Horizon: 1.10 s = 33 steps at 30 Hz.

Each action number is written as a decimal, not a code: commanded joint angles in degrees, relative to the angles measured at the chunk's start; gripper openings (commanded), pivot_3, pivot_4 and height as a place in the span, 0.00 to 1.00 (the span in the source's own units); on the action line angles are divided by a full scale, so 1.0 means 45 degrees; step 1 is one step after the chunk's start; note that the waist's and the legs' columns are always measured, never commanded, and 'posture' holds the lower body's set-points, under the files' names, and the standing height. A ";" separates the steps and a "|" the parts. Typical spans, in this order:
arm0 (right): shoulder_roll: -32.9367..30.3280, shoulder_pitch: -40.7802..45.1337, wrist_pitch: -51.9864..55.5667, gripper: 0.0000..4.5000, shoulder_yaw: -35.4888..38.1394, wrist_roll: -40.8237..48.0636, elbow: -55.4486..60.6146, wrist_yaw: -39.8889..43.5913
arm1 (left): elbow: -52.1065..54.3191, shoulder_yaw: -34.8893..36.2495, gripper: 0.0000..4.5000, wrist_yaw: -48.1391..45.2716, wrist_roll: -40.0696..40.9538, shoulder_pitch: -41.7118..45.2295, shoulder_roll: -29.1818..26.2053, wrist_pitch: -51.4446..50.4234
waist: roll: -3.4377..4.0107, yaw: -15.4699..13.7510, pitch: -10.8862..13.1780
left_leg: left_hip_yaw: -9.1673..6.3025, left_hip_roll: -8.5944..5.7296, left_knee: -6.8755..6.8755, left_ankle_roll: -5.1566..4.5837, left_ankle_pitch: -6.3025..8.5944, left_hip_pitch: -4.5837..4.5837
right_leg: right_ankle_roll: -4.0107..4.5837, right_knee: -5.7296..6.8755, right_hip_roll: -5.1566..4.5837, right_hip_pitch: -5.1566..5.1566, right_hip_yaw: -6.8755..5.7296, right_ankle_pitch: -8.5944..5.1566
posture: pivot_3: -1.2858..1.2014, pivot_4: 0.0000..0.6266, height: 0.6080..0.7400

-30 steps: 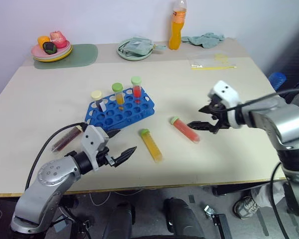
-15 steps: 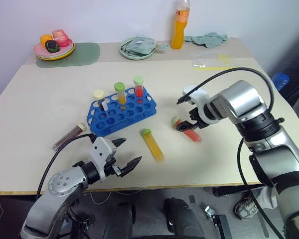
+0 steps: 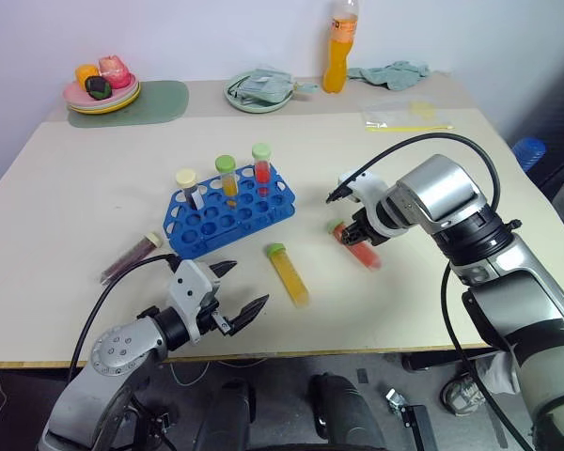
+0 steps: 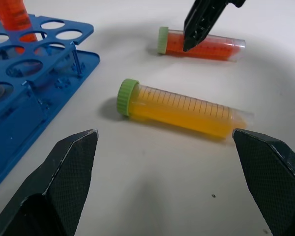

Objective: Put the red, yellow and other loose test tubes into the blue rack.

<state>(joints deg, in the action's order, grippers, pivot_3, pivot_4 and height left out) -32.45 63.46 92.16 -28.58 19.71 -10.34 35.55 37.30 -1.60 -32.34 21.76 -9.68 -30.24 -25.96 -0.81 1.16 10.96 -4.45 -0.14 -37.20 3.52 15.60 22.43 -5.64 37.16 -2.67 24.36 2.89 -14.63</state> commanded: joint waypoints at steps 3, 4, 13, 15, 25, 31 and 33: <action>-0.0112 -0.0848 -0.2068 0.17 0.2667 0.0990 0.3153 0.0543 | 0.0395 0.0156 1.00 0.0262 -0.0128 -0.0064 0.0110 0.0258 | 0.0001 -0.0004 0.0001 | -0.0002 0.0001 0.0005 -0.0001 0.0001 0.0002 | -0.0001 -0.0001 0.0003 0.0002 -0.0001 0.0000 | 0.52 0.24 1.00; 0.0177 -0.1667 -0.3726 0.17 0.3449 0.1110 0.4119 0.0598 | 0.0324 0.0325 1.00 0.0411 -0.0089 -0.0092 0.0236 0.0310 | -0.0009 -0.0012 -0.0005 | -0.0004 0.0002 0.0004 -0.0002 0.0001 0.0001 | -0.0001 -0.0002 0.0005 0.0002 -0.0002 -0.0001 | 0.52 0.24 1.00; 0.6614 -0.5998 -1.5683 0.17 0.5015 -0.0839 0.3897 -0.2874 | -0.1398 0.0881 1.00 0.1846 -0.1050 0.0766 0.1593 0.1708 | -0.0021 0.0051 -0.0018 | 0.0001 0.0009 -0.0005 -0.0001 0.0000 -0.0018 | -0.0006 0.0024 0.0011 -0.0005 0.0002 0.0002 | 0.52 0.24 1.00; 0.7051 -0.6025 -1.7304 0.17 0.4639 -0.1694 0.2767 -0.3181 | -0.1405 0.0885 1.00 0.1861 -0.0992 0.1132 0.1635 0.1571 | -0.0022 0.0008 -0.0018 | -0.0001 0.0008 -0.0006 0.0003 -0.0002 -0.0019 | -0.0005 0.0026 0.0011 -0.0006 0.0001 0.0003 | 0.52 0.24 1.00; 0.7701 -0.5398 -2.0307 0.17 0.4834 -0.2599 -0.1208 -0.3591 | -0.0104 0.1040 1.00 0.1898 -0.0438 0.1542 0.1357 0.0330 | -0.0016 0.0091 -0.0015 | -0.0006 0.0003 0.0009 0.0005 -0.0003 -0.0017 | -0.0003 0.0021 0.0007 -0.0004 0.0002 0.0002 | 0.52 0.24 1.00; 0.7817 -0.5120 -2.0978 0.17 0.4891 -0.2718 -0.2357 -0.3558 | 0.0262 0.0998 1.00 0.2056 -0.0291 0.1407 0.1378 -0.0034 | -0.0016 0.0295 -0.0015 | -0.0011 0.0003 0.0010 0.0005 -0.0003 -0.0017 | -0.0003 0.0024 0.0008 -0.0004 0.0002 0.0002 | 0.52 0.24 1.00; 0.7874 -0.4995 -2.1193 0.17 0.4917 -0.2773 -0.2762 -0.3572 | 0.0354 0.0969 1.00 0.2145 -0.0305 0.1372 0.1409 -0.0149 | -0.0016 0.0307 -0.0015 | -0.0011 0.0004 0.0010 0.0005 -0.0003 -0.0018 | -0.0004 0.0025 0.0008 -0.0004 0.0002 0.0002 | 0.52 0.24 1.00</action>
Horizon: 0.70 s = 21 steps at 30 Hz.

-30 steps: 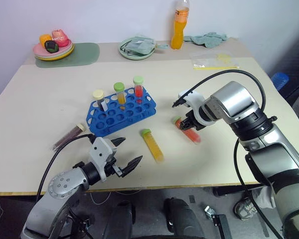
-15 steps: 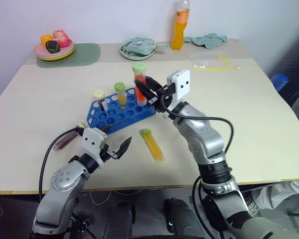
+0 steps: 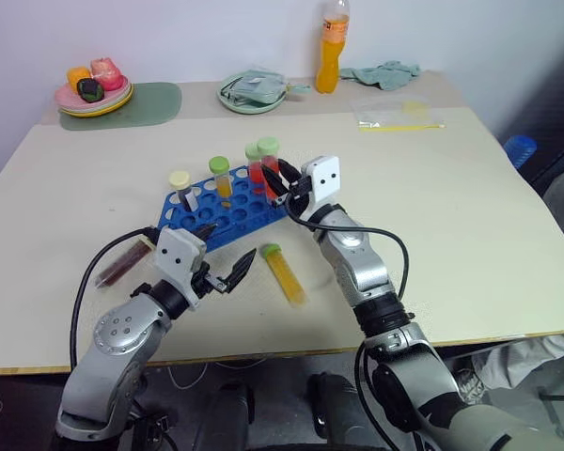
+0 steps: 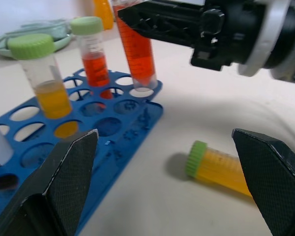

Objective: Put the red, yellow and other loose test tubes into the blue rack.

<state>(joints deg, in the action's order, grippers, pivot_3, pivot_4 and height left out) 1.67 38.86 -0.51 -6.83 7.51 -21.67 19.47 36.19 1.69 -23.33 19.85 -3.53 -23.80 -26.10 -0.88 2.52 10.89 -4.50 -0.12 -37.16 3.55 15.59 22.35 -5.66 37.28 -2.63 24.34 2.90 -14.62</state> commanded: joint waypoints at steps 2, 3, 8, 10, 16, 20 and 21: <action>0.0350 0.0587 -0.0796 0.17 0.0112 -0.0108 -0.0659 -0.0029 | 0.0646 0.0218 1.00 0.0190 0.0106 -0.0043 -0.0011 -0.0160 | 0.0000 0.0009 0.0000 | 0.0000 0.0000 0.0000 0.0000 0.0000 0.0000 | 0.0000 0.0001 0.0001 0.0000 0.0000 0.0000 | 0.52 0.24 1.00; 0.0385 0.0622 -0.0873 0.17 0.0131 -0.0118 -0.0811 -0.0030 | 0.0644 0.0225 1.00 0.0189 0.0106 -0.0062 -0.0011 -0.0161 | 0.0000 0.0011 0.0000 | 0.0000 0.0000 0.0000 0.0000 0.0000 -0.0001 | 0.0000 0.0002 0.0001 0.0000 0.0000 0.0000 | 0.52 0.24 1.00; 0.0596 0.0817 -0.1258 0.17 0.0177 -0.0170 -0.1463 0.0011 | 0.0507 0.0277 1.00 0.0141 0.0112 -0.0109 -0.0034 -0.0078 | 0.0001 0.0010 0.0000 | -0.0002 0.0000 0.0000 0.0000 0.0000 -0.0001 | 0.0000 0.0002 0.0002 0.0000 0.0000 0.0000 | 0.52 0.24 1.00; 0.0655 0.0949 -0.1411 0.17 0.0211 -0.0203 -0.1751 -0.0017 | 0.0419 0.0256 1.00 0.0103 0.0080 -0.0117 -0.0034 -0.0003 | 0.0001 0.0017 0.0000 | -0.0002 0.0000 0.0000 0.0000 0.0000 -0.0001 | 0.0001 0.0002 0.0002 0.0000 0.0000 0.0000 | 0.52 0.24 1.00; 0.0698 0.1149 -0.1881 0.17 0.0322 -0.0289 -0.2441 -0.0129 | 0.0300 0.0163 1.00 0.0035 -0.0028 -0.0173 0.0016 0.0174 | 0.0002 0.0028 0.0001 | -0.0002 0.0000 0.0001 0.0000 0.0000 -0.0003 | 0.0001 0.0003 0.0003 0.0000 0.0000 0.0000 | 0.52 0.24 1.00; 0.0683 0.0896 -0.1824 0.59 0.0462 0.0116 -0.1966 0.0412 | 0.0165 0.0215 1.00 -0.0081 -0.0083 -0.0366 0.0038 0.0434 | 0.0003 0.0020 0.0002 | -0.0002 0.0001 0.0001 0.0000 0.0000 -0.0003 | 0.0001 0.0003 0.0003 0.0000 0.0001 0.0000 | 0.52 0.24 1.00; 0.0623 0.0874 -0.1783 0.70 0.0454 0.0048 -0.1704 0.0358 | 0.0143 0.0250 1.00 -0.0105 -0.0080 -0.0423 0.0035 0.0495 | 0.0004 0.0017 0.0002 | -0.0002 0.0001 0.0002 0.0000 0.0000 -0.0003 | 0.0001 0.0003 0.0003 0.0000 0.0001 0.0000 | 0.52 0.24 1.00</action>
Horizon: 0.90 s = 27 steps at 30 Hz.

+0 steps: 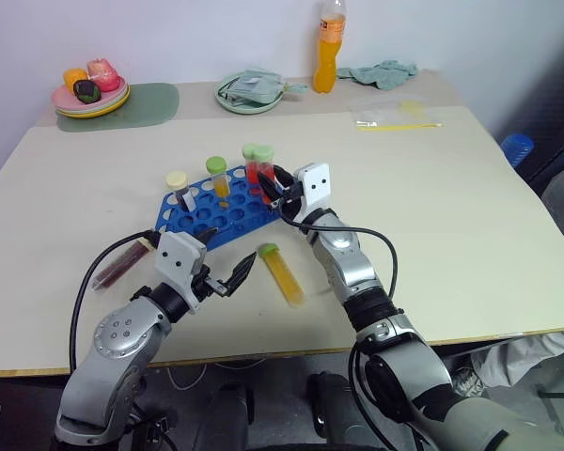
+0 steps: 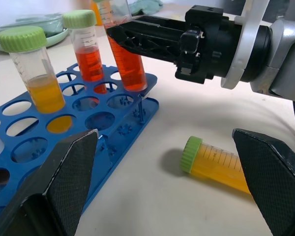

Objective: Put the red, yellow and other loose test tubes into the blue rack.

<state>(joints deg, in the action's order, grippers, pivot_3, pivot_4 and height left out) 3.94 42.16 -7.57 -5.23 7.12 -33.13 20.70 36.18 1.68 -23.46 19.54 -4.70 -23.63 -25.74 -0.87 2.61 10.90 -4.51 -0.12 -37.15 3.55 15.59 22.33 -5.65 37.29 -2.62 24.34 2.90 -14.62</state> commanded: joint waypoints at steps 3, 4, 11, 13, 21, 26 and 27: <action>-0.0428 -0.0088 0.0793 0.99 0.0001 -0.0071 0.2218 0.0062 | 0.0111 0.0371 1.00 -0.0089 -0.0016 -0.0307 -0.0010 0.0545 | 0.0005 -0.0010 0.0003 | -0.0001 0.0000 0.0000 0.0000 0.0000 0.0001 | 0.0000 -0.0001 -0.0002 0.0000 0.0000 0.0000 | 0.52 0.24 1.00; -0.0803 -0.0300 0.1510 0.99 -0.0071 -0.0051 0.2997 0.0289 | 0.0105 0.0424 1.00 -0.0081 -0.0013 -0.0355 -0.0017 0.0574 | 0.0005 -0.0032 0.0003 | 0.0000 0.0000 -0.0001 0.0000 0.0000 0.0001 | 0.0000 0.0000 -0.0003 0.0000 0.0001 0.0000 | 0.52 0.24 1.00; -0.5901 -0.2503 1.0730 0.99 -0.0134 0.2951 1.0665 0.3571 | -0.0212 0.0950 1.00 -0.0280 0.0089 -0.0625 -0.0142 0.0865 | 0.0008 -0.0270 0.0005 | -0.0007 -0.0012 -0.0008 -0.0002 0.0001 0.0014 | -0.0002 -0.0021 -0.0022 -0.0010 -0.0003 -0.0002 | 0.52 0.24 1.00; -0.7764 -0.2371 1.3582 0.99 -0.0529 0.3518 1.1989 0.4166 | -0.0581 0.1048 1.00 -0.0607 0.0087 -0.0684 -0.0342 0.1043 | 0.0019 -0.0232 0.0011 | -0.0002 -0.0008 -0.0007 -0.0003 0.0002 0.0008 | 0.0001 -0.0019 -0.0014 -0.0009 -0.0002 -0.0004 | 0.52 0.24 1.00; -0.7478 0.1670 2.2239 0.99 -0.0720 0.7678 1.1514 0.2046 | -0.3059 0.1157 1.00 -0.2703 -0.0555 -0.1015 -0.1773 0.2824 | 0.0029 0.0038 0.0010 | -0.0007 0.0027 0.0005 -0.0007 0.0002 -0.0014 | 0.0037 0.0001 0.0033 -0.0004 -0.0007 -0.0020 | 0.52 0.24 1.00; -0.7322 0.3224 2.2239 0.99 -0.2063 1.1996 0.8037 -0.2895 | -0.3631 0.1215 1.00 -0.3409 -0.0604 -0.1530 -0.2072 0.3724 | 0.0011 -0.0080 0.0009 | 0.0002 -0.0002 -0.0001 -0.0011 0.0004 0.0024 | 0.0032 -0.0036 -0.0020 -0.0004 -0.0011 -0.0018 | 0.52 0.24 1.00; -0.7194 0.3463 2.2239 0.99 -0.2253 1.2800 0.7507 -0.3869 | -0.3609 0.1161 1.00 -0.3565 -0.0642 -0.1707 -0.2133 0.3856 | 0.0011 -0.0053 0.0009 | 0.0009 -0.0008 -0.0002 -0.0013 0.0006 0.0030 | 0.0030 -0.0044 -0.0031 -0.0004 -0.0009 -0.0018 | 0.52 0.24 1.00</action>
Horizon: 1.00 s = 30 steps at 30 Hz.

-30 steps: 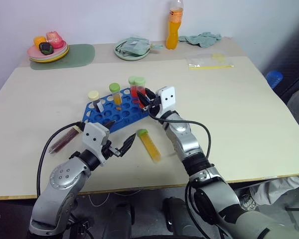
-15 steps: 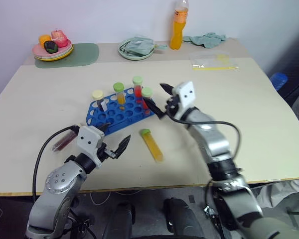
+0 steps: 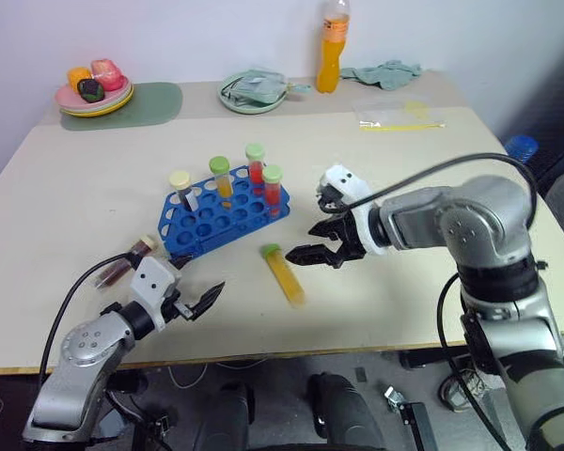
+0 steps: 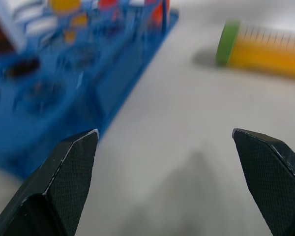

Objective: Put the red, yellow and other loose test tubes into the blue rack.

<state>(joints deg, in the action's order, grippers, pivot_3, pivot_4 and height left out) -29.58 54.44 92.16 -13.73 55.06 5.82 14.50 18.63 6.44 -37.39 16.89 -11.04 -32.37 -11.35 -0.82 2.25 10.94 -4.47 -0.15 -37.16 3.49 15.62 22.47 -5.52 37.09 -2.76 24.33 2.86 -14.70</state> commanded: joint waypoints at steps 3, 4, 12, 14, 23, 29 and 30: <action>0.0778 0.1236 0.0077 0.99 -0.0842 0.4575 -0.2753 -0.5575 | 0.0599 -0.0051 1.00 -0.0828 -0.0046 -0.0961 -0.0264 0.0956 | 0.0003 0.0079 0.0002 | 0.0008 0.0004 0.0004 -0.0008 0.0004 0.0000 | -0.0003 0.0002 -0.0002 0.0010 0.0004 0.0001 | 0.52 0.24 1.00; 0.0922 0.1376 0.0077 0.99 -0.0949 0.5348 -0.3191 -0.6485 | 0.0695 -0.0064 1.00 -0.0848 -0.0052 -0.1122 -0.0245 0.1030 | 0.0003 0.0088 0.0002 | 0.0007 0.0010 0.0010 -0.0009 0.0005 -0.0001 | -0.0003 0.0008 0.0004 0.0016 0.0004 0.0001 | 0.52 0.24 1.00; 0.2183 0.1723 -0.0485 0.99 -0.1230 0.9949 -0.5435 -1.1932 | 0.0824 -0.0219 1.00 -0.0719 -0.0297 -0.1876 0.0017 0.1561 | 0.0005 0.0080 0.0002 | 0.0003 0.0026 0.0007 -0.0010 0.0005 -0.0002 | -0.0002 0.0025 0.0029 0.0023 0.0003 0.0001 | 0.52 0.24 1.00; 0.2425 0.1531 -0.1214 0.99 -0.1278 1.0704 -0.5791 -1.3308 | 0.0927 -0.0290 1.00 -0.0634 -0.0340 -0.1872 0.0114 0.1497 | 0.0005 0.0074 0.0001 | 0.0002 0.0026 0.0008 -0.0011 0.0005 0.0001 | -0.0003 0.0024 0.0029 0.0023 0.0003 0.0001 | 0.52 0.24 1.00; 0.2432 0.0692 -0.3002 0.25 -0.1872 1.2873 -0.5037 -1.6629 | 0.1482 -0.0311 1.00 -0.0438 -0.0238 -0.1808 0.0254 0.1054 | 0.0010 0.0087 0.0000 | 0.0001 0.0027 0.0007 -0.0013 0.0006 0.0001 | -0.0004 0.0024 0.0032 0.0022 0.0003 0.0001 | 0.52 0.24 1.00; 0.2008 0.0666 -0.2851 0.17 -0.1059 1.2875 -0.3452 -1.4319 | 0.1500 -0.0061 1.00 -0.0429 0.0057 -0.1594 0.0357 0.0927 | 0.0011 0.0078 0.0001 | 0.0000 0.0031 0.0007 -0.0013 0.0006 0.0001 | -0.0004 0.0022 0.0039 0.0022 0.0002 0.0000 | 0.52 0.24 1.00; 0.1797 0.0600 -0.2911 0.17 -0.0737 1.2597 -0.2827 -1.3406 | 0.1529 -0.0010 1.00 -0.0382 0.0057 -0.1593 0.0376 0.0905 | 0.0012 0.0074 0.0001 | -0.0001 0.0031 0.0007 -0.0014 0.0007 0.0001 | -0.0004 0.0022 0.0040 0.0022 0.0002 0.0000 | 0.52 0.24 1.00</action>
<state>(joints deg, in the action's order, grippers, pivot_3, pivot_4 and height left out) -20.40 56.87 79.49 -20.70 111.42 -11.83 -51.12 23.64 5.35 -39.36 15.82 -17.92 -30.84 -7.36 -0.77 2.59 10.94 -4.47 -0.01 -37.13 3.42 15.65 22.48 -5.54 37.18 -2.58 24.43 2.87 -14.70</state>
